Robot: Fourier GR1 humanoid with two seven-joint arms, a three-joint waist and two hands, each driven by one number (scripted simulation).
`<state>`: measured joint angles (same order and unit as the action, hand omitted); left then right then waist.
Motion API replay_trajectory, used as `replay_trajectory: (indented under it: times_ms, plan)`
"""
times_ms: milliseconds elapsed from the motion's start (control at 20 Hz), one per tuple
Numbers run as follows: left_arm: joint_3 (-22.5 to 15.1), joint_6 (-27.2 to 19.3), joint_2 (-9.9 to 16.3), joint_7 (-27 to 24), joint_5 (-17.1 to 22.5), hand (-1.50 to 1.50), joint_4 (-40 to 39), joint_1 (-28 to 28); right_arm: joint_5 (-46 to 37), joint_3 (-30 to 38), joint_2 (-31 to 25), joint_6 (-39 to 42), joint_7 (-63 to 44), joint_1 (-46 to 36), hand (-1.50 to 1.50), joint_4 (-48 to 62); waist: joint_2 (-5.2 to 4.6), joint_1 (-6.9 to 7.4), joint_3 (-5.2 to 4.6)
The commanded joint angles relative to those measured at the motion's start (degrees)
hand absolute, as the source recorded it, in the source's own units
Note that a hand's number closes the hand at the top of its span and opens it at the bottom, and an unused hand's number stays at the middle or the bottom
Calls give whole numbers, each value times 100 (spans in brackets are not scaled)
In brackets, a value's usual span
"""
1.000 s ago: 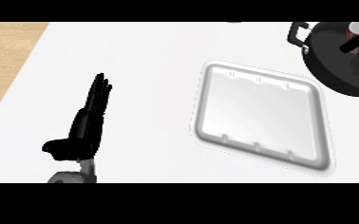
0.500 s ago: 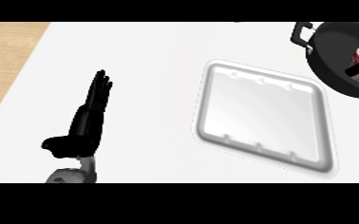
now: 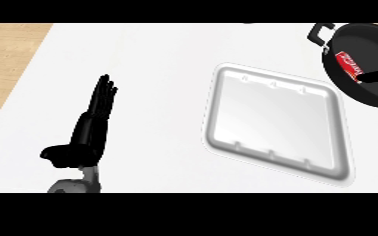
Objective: Pick the can from the tray and place it in the pot
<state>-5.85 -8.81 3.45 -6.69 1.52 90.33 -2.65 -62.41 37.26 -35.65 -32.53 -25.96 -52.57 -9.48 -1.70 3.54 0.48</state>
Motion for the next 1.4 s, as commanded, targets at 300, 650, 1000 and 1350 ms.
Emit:
replay_trajectory:
  times_ms: [300,650,1000,1350]
  plan:
    - [125,-66,15,34,30,0,21,46,1948,1525,412,-1400,2339,252,-150,-1260,62,-170,4]
    - [306,70,172,154,152,0,35,-94,3055,2246,57,-903,3744,862,-150,-1346,78,-200,-17]
    - [61,-165,-155,27,-96,0,-137,-19,3801,2558,160,-926,4986,1246,-150,-1155,103,-222,-28]
    - [-74,-79,-161,12,-130,0,155,346,4070,2462,-714,-282,5051,1440,-150,-702,111,-199,-28]
